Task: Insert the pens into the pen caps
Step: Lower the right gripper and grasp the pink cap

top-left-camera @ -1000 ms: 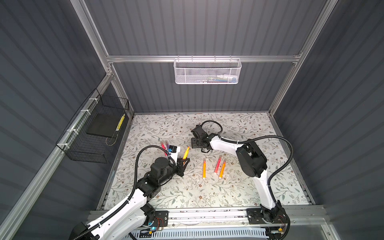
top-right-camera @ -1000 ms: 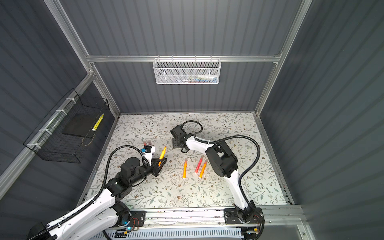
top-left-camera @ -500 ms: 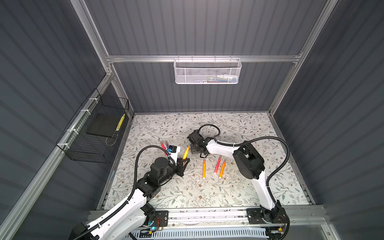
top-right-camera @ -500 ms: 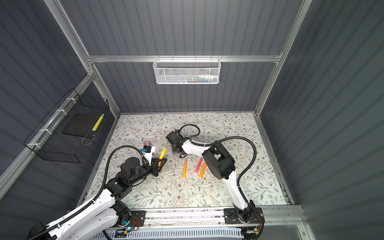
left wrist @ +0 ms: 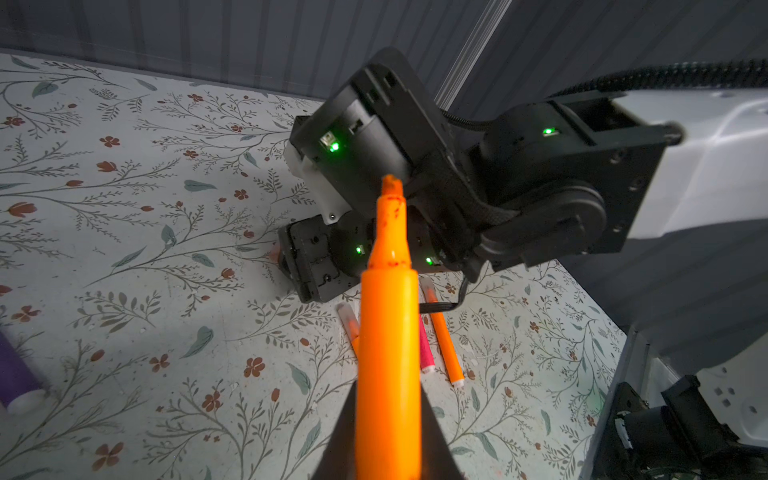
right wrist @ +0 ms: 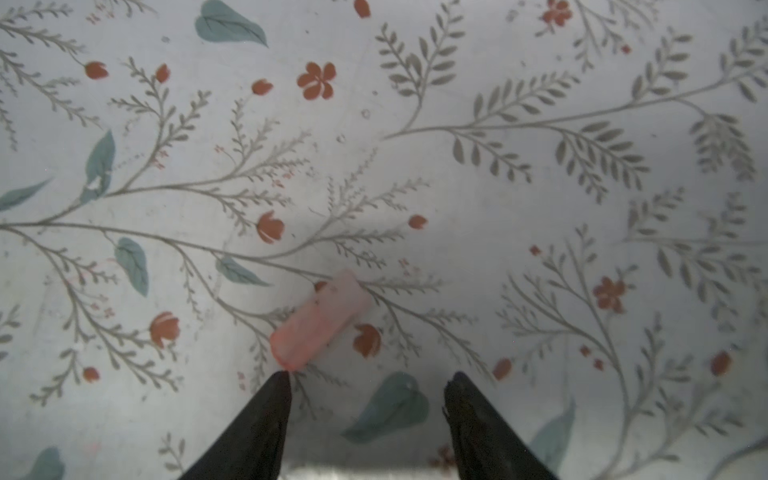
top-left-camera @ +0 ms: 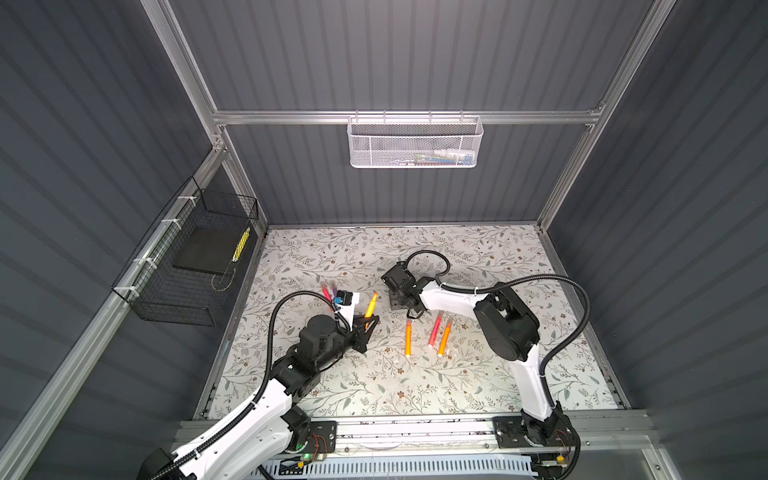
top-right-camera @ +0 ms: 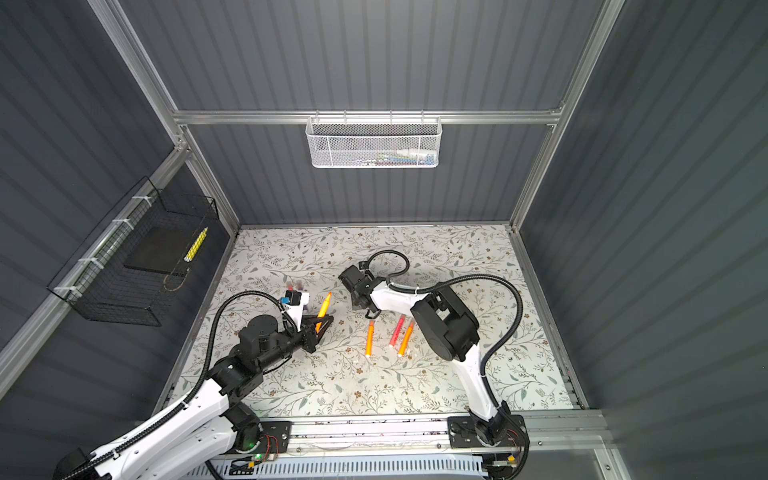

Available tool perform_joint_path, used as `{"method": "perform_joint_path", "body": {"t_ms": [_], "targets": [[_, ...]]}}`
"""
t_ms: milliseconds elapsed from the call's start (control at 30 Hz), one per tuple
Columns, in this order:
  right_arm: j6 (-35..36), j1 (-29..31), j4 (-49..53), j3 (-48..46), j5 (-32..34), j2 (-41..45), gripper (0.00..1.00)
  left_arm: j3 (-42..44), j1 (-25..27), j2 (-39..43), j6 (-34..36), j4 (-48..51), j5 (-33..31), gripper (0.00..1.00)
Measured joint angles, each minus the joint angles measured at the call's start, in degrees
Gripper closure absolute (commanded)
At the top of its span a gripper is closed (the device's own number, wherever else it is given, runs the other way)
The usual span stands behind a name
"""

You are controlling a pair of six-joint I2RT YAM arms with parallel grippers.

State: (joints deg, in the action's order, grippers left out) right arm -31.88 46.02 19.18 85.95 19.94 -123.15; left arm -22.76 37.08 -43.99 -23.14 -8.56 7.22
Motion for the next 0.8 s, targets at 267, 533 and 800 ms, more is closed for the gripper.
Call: {"method": "perform_joint_path", "body": {"t_ms": [267, 533, 800], "targets": [[-1.9, -0.6, -3.3, -7.9, -0.1, 7.4, 0.37, 0.0, 0.0, 0.0, 0.0, 0.0, 0.4, 1.0], [-6.6, -0.9, -6.2, -5.9, -1.4, 6.6, 0.29, 0.0, 0.0, 0.4, 0.0, 0.0, 0.3, 1.0], [-10.7, -1.2, -2.0, 7.8, 1.7, -4.5, 0.36, 0.0, 0.0, 1.9, 0.0, 0.7, 0.3, 1.0]]}}
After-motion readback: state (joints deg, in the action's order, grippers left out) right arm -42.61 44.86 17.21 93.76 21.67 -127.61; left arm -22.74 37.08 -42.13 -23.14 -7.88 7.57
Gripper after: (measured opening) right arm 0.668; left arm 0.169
